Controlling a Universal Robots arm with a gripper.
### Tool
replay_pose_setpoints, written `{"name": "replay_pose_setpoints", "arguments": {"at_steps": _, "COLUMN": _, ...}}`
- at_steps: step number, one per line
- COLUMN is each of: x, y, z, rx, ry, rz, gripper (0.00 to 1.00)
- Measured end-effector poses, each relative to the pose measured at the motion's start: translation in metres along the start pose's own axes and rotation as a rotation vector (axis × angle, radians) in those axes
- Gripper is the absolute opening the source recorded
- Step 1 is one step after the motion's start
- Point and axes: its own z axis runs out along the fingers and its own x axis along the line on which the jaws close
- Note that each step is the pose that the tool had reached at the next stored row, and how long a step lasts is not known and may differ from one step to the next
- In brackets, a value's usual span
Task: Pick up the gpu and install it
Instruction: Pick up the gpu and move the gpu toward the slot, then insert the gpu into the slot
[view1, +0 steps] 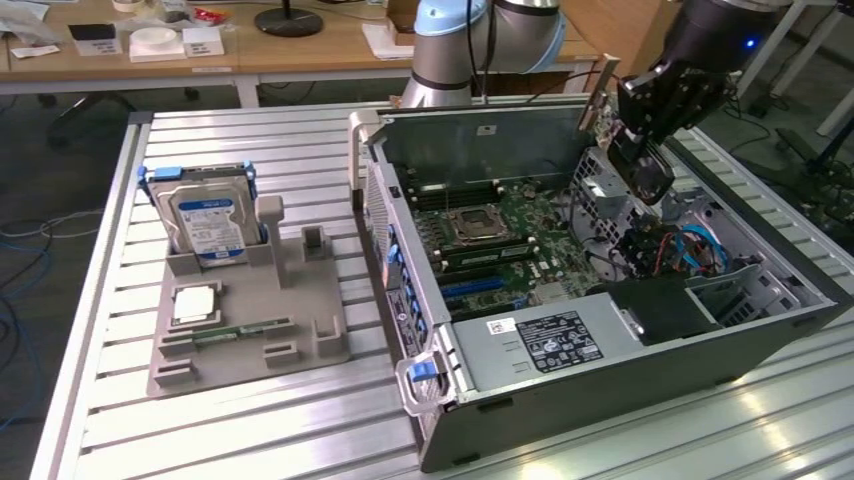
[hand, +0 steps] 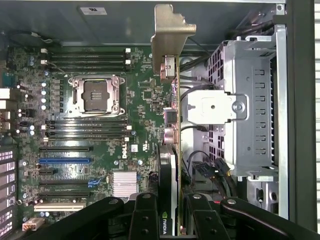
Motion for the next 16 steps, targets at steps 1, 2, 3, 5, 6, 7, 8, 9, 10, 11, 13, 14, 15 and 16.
{"name": "replay_pose_setpoints", "arguments": {"at_steps": 1, "x": 0.0000, "y": 0.0000, "z": 0.0000, "rx": 0.0000, "ry": 0.0000, "rz": 0.000, "gripper": 0.27}}
{"name": "replay_pose_setpoints", "arguments": {"at_steps": 2, "x": 0.0001, "y": 0.0000, "z": 0.0003, "rx": -0.0002, "ry": 0.0000, "rz": 0.000, "gripper": 0.27}}
{"name": "replay_pose_setpoints", "arguments": {"at_steps": 3, "x": 0.0004, "y": -0.0002, "z": 0.0012, "rx": -0.0007, "ry": 0.0000, "rz": 0.000, "gripper": 0.27}}
{"name": "replay_pose_setpoints", "arguments": {"at_steps": 5, "x": 0.0004, "y": -0.0003, "z": 0.0019, "rx": -0.0003, "ry": 0.0000, "rz": 0.000, "gripper": 0.27}}
{"name": "replay_pose_setpoints", "arguments": {"at_steps": 6, "x": 0.0005, "y": -0.0003, "z": 0.0019, "rx": -0.0002, "ry": 0.0000, "rz": 0.000, "gripper": 0.27}}
{"name": "replay_pose_setpoints", "arguments": {"at_steps": 7, "x": 0.0004, "y": -0.0003, "z": 0.0019, "rx": -0.0001, "ry": 0.0000, "rz": 0.000, "gripper": 0.27}}
{"name": "replay_pose_setpoints", "arguments": {"at_steps": 8, "x": 0.0004, "y": -0.0003, "z": 0.0019, "rx": -0.0002, "ry": 0.0000, "rz": 0.000, "gripper": 0.27}}
{"name": "replay_pose_setpoints", "arguments": {"at_steps": 9, "x": 0.0005, "y": -0.0003, "z": 0.0019, "rx": -0.0002, "ry": 0.0000, "rz": 0.000, "gripper": 0.27}}
{"name": "replay_pose_setpoints", "arguments": {"at_steps": 10, "x": 0.0005, "y": -0.0003, "z": 0.0019, "rx": -0.0002, "ry": 0.0000, "rz": 0.000, "gripper": 0.27}}
{"name": "replay_pose_setpoints", "arguments": {"at_steps": 11, "x": 0.0005, "y": -0.0003, "z": 0.0019, "rx": -0.0003, "ry": 0.0000, "rz": 0.000, "gripper": 0.27}}
{"name": "replay_pose_setpoints", "arguments": {"at_steps": 13, "x": 0.0005, "y": -0.0003, "z": 0.0019, "rx": -0.0002, "ry": 0.0000, "rz": 0.000, "gripper": 0.27}}
{"name": "replay_pose_setpoints", "arguments": {"at_steps": 14, "x": 0.0005, "y": -0.0003, "z": 0.0019, "rx": -0.0002, "ry": 0.0000, "rz": 0.000, "gripper": 0.27}}
{"name": "replay_pose_setpoints", "arguments": {"at_steps": 15, "x": 0.0005, "y": -0.0003, "z": 0.0019, "rx": -0.0002, "ry": 0.0000, "rz": 0.000, "gripper": 0.27}}
{"name": "replay_pose_setpoints", "arguments": {"at_steps": 16, "x": 0.0005, "y": -0.0003, "z": 0.0019, "rx": -0.0002, "ry": 0.0000, "rz": 0.000, "gripper": 0.27}}
